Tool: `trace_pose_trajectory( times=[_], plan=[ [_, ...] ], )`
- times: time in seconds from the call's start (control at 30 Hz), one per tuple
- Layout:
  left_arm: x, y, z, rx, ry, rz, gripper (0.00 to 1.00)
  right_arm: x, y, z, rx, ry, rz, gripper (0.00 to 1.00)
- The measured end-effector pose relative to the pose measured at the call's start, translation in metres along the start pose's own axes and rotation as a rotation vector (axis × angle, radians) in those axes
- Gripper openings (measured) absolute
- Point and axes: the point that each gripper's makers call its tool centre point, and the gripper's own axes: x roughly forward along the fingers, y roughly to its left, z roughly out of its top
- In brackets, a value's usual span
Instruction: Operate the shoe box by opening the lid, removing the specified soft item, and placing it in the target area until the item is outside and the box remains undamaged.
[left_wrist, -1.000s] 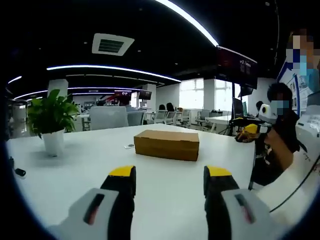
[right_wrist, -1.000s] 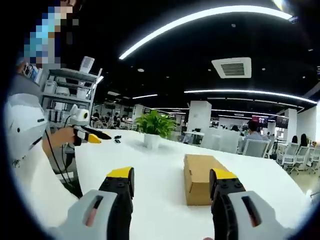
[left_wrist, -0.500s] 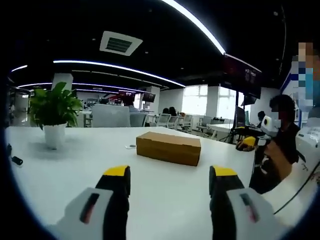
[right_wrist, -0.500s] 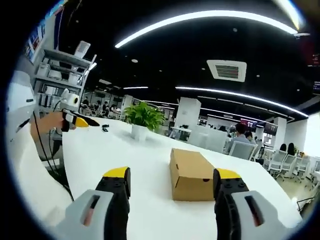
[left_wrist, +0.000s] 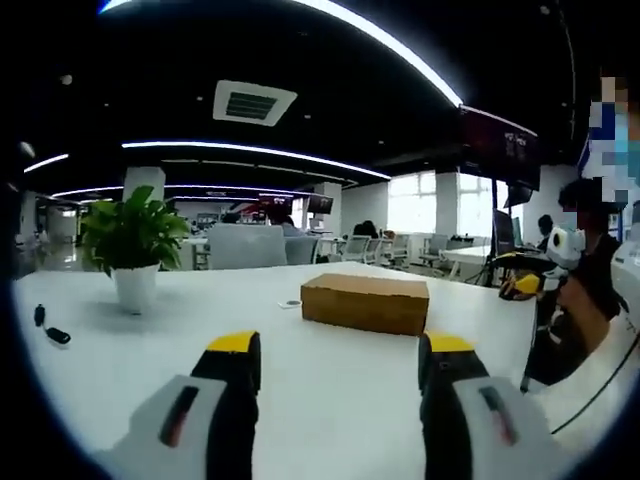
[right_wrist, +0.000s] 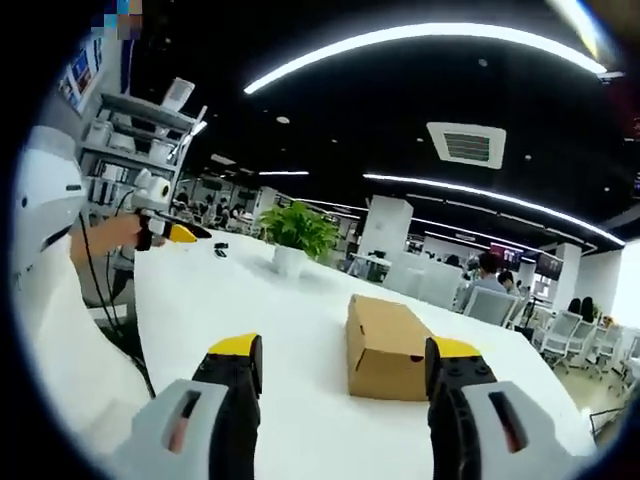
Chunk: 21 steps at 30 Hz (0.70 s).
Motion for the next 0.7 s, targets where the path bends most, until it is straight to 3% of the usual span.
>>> trace_pose_trajectory(
  times=[0.1,0.17,0.33,0.53,0.7],
  plan=[
    [0.002,-0.002,-0.009,0.020,0.040,-0.009,0.59,0.000,-0.004,0.002,-0.013,-0.004,-0.025,0.67],
    [0.002,0.006,-0.026,0.059,0.130,0.024,0.57,0.000,-0.005,0.004,0.014,-0.008,-0.026,0.65],
    [0.001,0.008,-0.027,0.032,0.117,0.019,0.57,0.001,-0.006,0.003,-0.001,-0.008,-0.037,0.66],
    [0.000,0.000,-0.010,-0.041,0.030,-0.037,0.58,0.001,-0.003,0.010,-0.017,-0.010,-0.021,0.64],
    [0.001,-0.004,-0.013,-0.027,0.041,-0.048,0.57,0.003,0.003,0.011,0.002,-0.027,0.000,0.59]
  ],
)
